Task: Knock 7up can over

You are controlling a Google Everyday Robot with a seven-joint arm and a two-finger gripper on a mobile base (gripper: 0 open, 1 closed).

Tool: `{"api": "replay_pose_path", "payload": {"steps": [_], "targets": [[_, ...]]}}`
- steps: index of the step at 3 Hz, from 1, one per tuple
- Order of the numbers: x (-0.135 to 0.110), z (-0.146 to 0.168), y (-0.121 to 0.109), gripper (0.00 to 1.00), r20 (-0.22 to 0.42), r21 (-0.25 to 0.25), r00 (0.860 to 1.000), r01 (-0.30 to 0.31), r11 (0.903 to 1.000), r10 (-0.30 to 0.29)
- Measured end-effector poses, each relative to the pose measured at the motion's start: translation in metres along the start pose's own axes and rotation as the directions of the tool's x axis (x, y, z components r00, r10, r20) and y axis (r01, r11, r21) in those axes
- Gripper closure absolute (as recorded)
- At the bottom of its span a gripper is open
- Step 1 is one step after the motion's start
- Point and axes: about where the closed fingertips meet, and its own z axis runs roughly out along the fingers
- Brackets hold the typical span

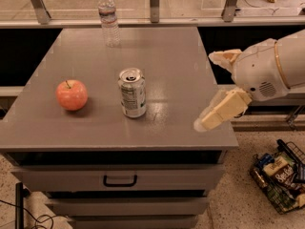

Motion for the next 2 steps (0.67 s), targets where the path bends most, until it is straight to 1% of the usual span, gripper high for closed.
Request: {"api": "replay_pose_path", "payload": {"steps": [1, 2], "targets": [[0.003, 0.031, 0.009, 0.00, 0.103, -0.015, 0.993, -0.060, 0.9981, 0.061], [-0.014, 0.065, 0.015, 0.00, 0.258, -0.038, 0.961, -0.096, 0.9947, 0.102]]}}
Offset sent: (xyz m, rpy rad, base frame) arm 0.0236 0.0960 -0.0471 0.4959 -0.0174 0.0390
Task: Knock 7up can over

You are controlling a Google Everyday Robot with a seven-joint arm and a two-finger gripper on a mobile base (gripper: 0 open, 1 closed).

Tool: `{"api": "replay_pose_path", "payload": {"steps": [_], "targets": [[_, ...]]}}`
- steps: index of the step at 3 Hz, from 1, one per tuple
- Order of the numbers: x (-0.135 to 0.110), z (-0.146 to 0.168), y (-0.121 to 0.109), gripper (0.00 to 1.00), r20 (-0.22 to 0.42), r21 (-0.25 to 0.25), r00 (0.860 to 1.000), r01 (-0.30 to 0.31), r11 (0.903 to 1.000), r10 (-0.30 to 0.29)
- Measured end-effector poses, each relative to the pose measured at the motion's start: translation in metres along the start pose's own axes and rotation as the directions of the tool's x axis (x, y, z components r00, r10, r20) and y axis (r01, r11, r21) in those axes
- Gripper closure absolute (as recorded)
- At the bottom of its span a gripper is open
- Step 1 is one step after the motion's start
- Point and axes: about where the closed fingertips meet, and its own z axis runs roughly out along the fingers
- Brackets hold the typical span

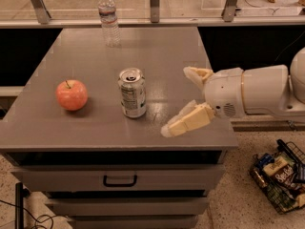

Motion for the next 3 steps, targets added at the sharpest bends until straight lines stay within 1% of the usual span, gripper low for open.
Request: {"api": "replay_pose_path", "payload": {"steps": [1, 2, 3], "targets": [[-0.011, 0.030, 0.002, 0.00, 0.109, -0.010, 0.994, -0.014, 0.9999, 0.015], [-0.016, 0.052, 0.003, 0.00, 0.166, 0.007, 0.986, -0.012, 0.9999, 0.011], [-0.015, 0.071, -0.002, 0.00, 0.197, 0.048, 0.980, -0.009, 0.9988, -0.001]]}}
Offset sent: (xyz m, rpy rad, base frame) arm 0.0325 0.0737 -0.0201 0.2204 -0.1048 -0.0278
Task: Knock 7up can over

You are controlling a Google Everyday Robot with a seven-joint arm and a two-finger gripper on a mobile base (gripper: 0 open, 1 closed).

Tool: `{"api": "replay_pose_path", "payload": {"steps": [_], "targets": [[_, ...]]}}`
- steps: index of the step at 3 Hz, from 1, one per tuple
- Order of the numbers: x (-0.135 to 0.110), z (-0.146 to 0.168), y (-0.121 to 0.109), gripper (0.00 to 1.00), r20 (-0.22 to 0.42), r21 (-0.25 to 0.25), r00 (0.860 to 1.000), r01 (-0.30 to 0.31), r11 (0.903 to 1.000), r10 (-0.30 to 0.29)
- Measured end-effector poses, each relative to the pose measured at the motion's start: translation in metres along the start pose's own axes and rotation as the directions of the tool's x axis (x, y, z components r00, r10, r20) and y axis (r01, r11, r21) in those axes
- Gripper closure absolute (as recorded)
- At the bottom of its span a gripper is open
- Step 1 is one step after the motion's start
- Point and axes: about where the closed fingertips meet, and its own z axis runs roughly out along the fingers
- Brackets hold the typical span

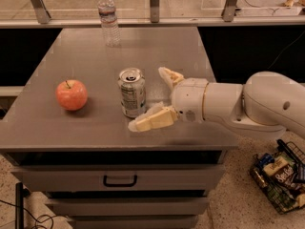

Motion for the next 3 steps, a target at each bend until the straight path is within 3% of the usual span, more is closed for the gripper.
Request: {"api": "replay_pose_path", "payload": {"steps": [1, 3], "targets": [[0.001, 0.018, -0.005, 0.00, 0.033, 0.028, 0.999, 0.003, 0.9996, -0.004], [0.001, 0.047, -0.007, 0.00, 0.089, 0.028, 0.996, -0.017, 0.9995, 0.014]]}}
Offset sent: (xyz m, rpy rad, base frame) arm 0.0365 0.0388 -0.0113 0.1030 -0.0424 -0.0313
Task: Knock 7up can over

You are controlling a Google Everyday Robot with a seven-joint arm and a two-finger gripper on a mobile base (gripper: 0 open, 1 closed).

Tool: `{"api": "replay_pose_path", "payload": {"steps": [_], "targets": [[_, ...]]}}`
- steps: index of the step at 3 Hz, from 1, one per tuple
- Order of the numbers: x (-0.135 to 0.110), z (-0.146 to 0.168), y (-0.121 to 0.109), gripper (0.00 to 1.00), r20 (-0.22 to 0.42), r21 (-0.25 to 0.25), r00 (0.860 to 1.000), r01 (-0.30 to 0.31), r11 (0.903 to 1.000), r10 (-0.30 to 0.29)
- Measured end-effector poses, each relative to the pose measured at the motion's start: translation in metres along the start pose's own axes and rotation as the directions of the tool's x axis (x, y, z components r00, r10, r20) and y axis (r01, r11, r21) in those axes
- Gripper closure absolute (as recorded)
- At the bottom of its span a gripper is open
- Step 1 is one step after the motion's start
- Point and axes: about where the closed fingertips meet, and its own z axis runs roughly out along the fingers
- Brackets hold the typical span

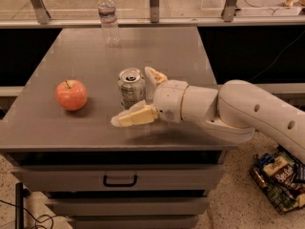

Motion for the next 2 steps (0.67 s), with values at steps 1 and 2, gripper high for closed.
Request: {"api": "replay_pose_path", "payload": {"steps": [1, 2], "targets": [[0.0038, 0.0089, 0.0042, 0.18, 0.015, -0.008, 1.000, -0.015, 0.9998, 0.016], [0.0056, 0.0134, 0.0077, 0.41, 0.042, -0.020, 0.999, -0.024, 0.9995, 0.025]]}}
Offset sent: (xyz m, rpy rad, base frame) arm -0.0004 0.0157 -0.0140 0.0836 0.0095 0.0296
